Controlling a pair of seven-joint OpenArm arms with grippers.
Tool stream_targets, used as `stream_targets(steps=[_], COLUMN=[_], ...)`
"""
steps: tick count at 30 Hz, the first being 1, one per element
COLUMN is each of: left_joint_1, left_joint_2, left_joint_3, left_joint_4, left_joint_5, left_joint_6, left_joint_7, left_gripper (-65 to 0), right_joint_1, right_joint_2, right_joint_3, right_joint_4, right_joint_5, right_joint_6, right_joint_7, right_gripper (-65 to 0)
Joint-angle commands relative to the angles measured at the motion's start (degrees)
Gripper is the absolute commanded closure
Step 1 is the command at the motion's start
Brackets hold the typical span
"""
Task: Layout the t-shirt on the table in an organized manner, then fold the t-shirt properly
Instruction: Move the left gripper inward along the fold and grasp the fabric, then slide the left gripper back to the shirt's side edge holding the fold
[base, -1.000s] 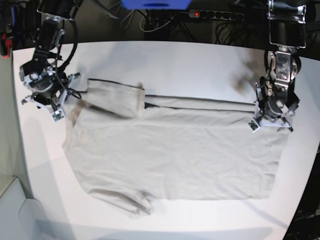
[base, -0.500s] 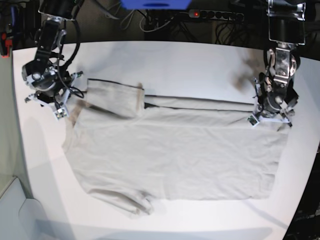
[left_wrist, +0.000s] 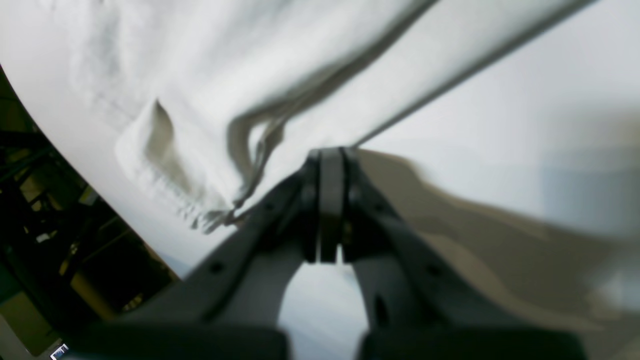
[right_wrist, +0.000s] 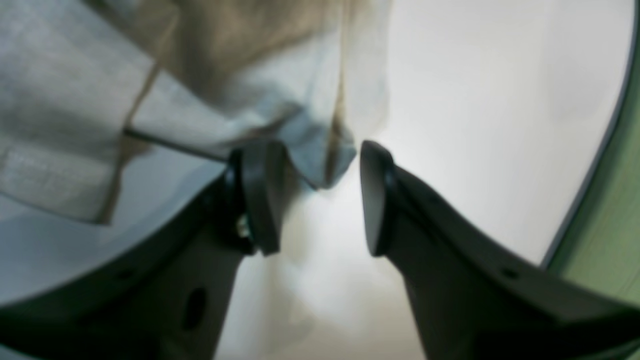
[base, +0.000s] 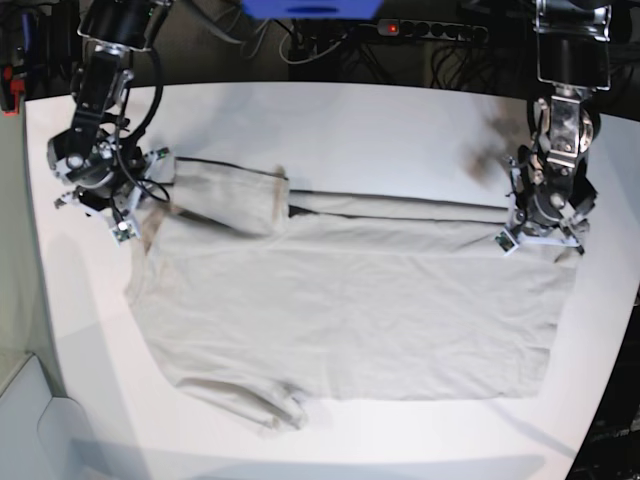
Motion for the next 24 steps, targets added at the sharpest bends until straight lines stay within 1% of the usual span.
stream_targets(steps=[1, 2, 4, 5, 9, 11, 13, 15, 20, 24], left_joint_1=[-1.0, -1.0, -1.0, -1.0, -0.6, -0.6, -0.7, -0.6, -0.4, 1.6], left_joint_2=[-0.8, -0.8, -0.8, -0.8, -0.8, -0.8, -0.9, -1.2, -0.9, -1.2], left_joint_3=[-0.4, -0.5, -0.5, -0.5, -0.6, -0.6, -0.6, -0.9, -7.8, -10.8], left_joint_4=[1.0, 1.0, 1.7, 2.5, 5.6, 6.3, 6.2, 6.2, 6.3, 6.3], left_joint_5=[0.3, 0.3, 0.3, 0.3, 0.3, 0.3, 0.3, 0.3, 0.3, 0.3], left_joint_6=[0.3, 0.3, 0.3, 0.3, 0.3, 0.3, 0.3, 0.3, 0.3, 0.3], left_joint_7=[-0.2, -0.2, -0.2, -0.1, 0.3, 2.0, 2.2, 2.3, 2.1, 1.9], left_gripper=[0.0, 0.0, 0.0, 0.0, 0.0, 0.0, 0.0, 0.0, 0.0, 0.0], right_joint_1=[0.8, 0.8, 0.7, 0.6, 0.4, 0.4, 0.4, 0.4, 0.4, -0.8], right_joint_2=[0.5, 0.5, 0.5, 0.6, 0.7, 0.8, 0.8, 1.5, 2.1, 3.0], right_joint_3=[0.0, 0.0, 0.0, 0.0, 0.1, 0.3, 0.3, 0.4, 0.4, 0.5], right_joint_4=[0.9, 0.9, 0.9, 0.9, 1.0, 1.0, 1.0, 1.0, 1.0, 0.9], right_joint_5=[0.4, 0.4, 0.4, 0.4, 0.4, 0.4, 0.4, 0.4, 0.4, 0.4], right_joint_6=[-0.2, -0.2, -0.2, -0.2, -0.2, -0.2, -0.2, -0.2, -0.2, -0.2], right_joint_7=[0.7, 0.7, 0.7, 0.7, 0.8, 0.8, 0.8, 0.8, 1.0, 3.8], right_gripper=[-18.5, -14.0, -1.5, 0.0, 0.0, 0.0, 0.0, 0.0, 0.0, 0.0])
